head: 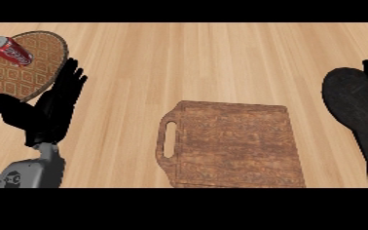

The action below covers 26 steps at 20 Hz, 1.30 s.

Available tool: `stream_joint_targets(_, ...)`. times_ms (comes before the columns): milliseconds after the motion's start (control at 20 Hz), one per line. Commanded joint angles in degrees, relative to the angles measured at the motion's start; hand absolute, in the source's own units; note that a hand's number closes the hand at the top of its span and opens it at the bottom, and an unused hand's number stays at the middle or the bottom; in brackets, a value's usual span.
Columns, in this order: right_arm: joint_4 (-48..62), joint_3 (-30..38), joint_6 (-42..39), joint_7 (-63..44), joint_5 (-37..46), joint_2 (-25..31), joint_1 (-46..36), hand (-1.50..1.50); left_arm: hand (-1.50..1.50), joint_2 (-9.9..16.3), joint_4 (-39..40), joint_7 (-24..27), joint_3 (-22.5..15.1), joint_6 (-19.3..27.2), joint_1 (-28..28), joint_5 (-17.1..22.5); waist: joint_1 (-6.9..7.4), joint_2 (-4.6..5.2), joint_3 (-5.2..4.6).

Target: Pick the croissant from the cutting board and place it in the pan

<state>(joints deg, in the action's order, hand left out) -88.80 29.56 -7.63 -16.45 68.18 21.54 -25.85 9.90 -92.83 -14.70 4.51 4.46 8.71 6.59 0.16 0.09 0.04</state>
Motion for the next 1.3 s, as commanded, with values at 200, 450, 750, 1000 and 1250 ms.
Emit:
stream_joint_targets(200,27.0,5.5,13.3,15.8,-6.6,8.2,-2.8,1.5,0.0,0.6,3.1,1.9,1.2,-2.0,1.5,0.8,0.69,0.27,0.03)
stream_joint_targets(450,39.7,5.6,20.4,24.8,-8.8,8.7,-2.4,1.5,0.0,-1.2,3.3,1.0,-0.5,-0.1,2.6,-1.2,0.5,0.24,0.04)
stream_joint_targets(750,57.8,6.5,26.2,23.2,-6.9,10.8,-8.2,1.5,0.0,-1.3,-0.7,-1.0,-0.7,-0.5,2.1,-0.2,1.67,0.57,0.14)
stream_joint_targets(1000,65.6,11.3,22.4,24.1,-12.3,14.4,-9.0,-1.5,0.0,-0.7,0.3,0.9,0.1,-1.0,0.7,-0.7,1.53,0.55,0.15)
stream_joint_targets(1250,69.3,12.6,24.3,31.5,-16.0,14.5,-9.2,-1.5,0.0,-2.4,1.0,2.7,-0.7,-0.6,-1.1,-1.3,1.04,0.36,0.1)
